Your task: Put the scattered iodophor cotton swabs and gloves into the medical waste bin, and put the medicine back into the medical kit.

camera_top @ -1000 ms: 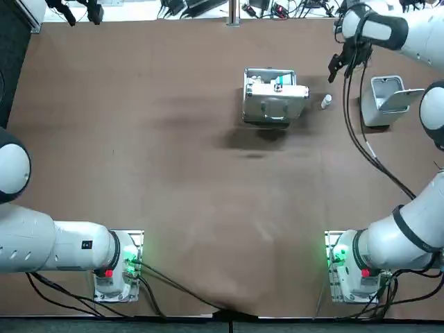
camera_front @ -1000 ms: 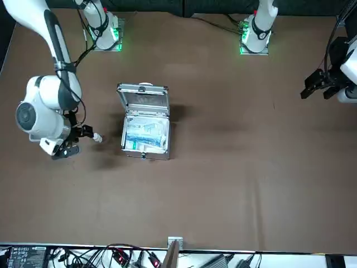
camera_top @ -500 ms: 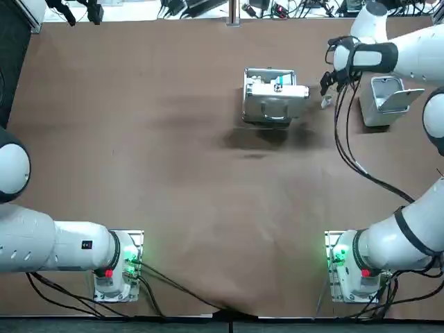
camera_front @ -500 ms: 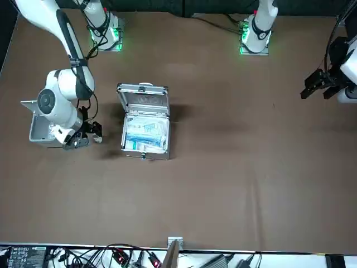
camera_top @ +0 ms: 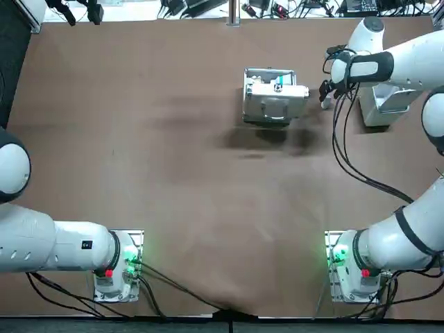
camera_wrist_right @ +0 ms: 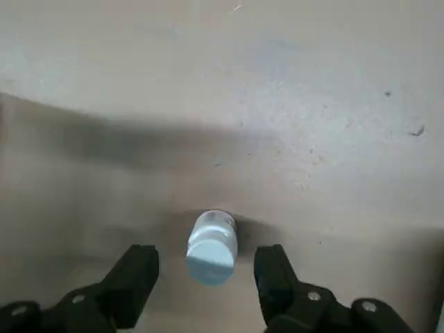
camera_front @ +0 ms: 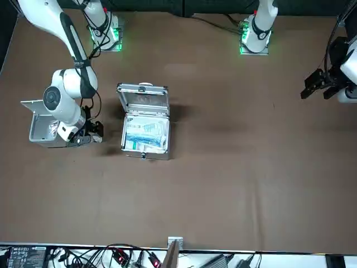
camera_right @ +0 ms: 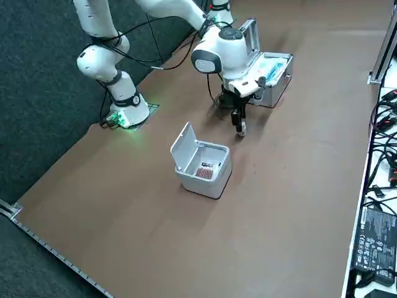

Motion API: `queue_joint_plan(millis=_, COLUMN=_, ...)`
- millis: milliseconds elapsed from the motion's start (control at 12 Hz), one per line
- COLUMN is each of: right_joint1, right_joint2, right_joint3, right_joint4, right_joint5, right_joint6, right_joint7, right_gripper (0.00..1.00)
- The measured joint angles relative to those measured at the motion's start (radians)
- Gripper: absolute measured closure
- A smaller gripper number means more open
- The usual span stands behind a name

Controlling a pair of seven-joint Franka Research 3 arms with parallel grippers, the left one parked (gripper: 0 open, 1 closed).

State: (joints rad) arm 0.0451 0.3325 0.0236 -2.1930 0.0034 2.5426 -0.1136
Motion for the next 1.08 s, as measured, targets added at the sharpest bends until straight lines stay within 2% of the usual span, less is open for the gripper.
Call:
queue_joint_plan(millis=167, right_joint1=0.000, right_joint2=0.001, right_joint3=0.000, right_joint4=0.000, right_joint5=0.000, right_joint6=0.005, right_joint7=0.000, right_gripper=0.22)
queue_joint_plan(millis=500, right_joint1=0.000, right_joint2=0.009, right_joint3=-0.001, right_joint4=0.000, right_joint5=0.000, right_joint6=0.018, right_joint7=0.000, right_gripper=0.27)
queue_joint_plan(millis=583, right_joint1=0.000, right_joint2=0.016, right_joint3=-0.001, right_joint4=0.000, right_joint5=0.000, right_joint6=0.022, right_joint7=0.000, right_gripper=0.34)
queue_joint_plan(millis=833, right_joint1=0.000, right_joint2=0.022, right_joint3=-0.002, right_joint4=0.000, right_joint5=0.000, right_joint6=0.024, right_joint7=0.000, right_gripper=0.39)
queue_joint_plan(millis=1000, right_joint1=-0.001, right_joint2=0.022, right_joint3=-0.003, right_joint4=0.002, right_joint5=0.000, right_joint6=0.025, right_joint7=0.001, right_gripper=0.59)
queue_joint_plan(millis=1083, right_joint1=-0.001, right_joint2=0.022, right_joint3=-0.003, right_joint4=0.004, right_joint5=0.000, right_joint6=0.025, right_joint7=0.001, right_gripper=0.59)
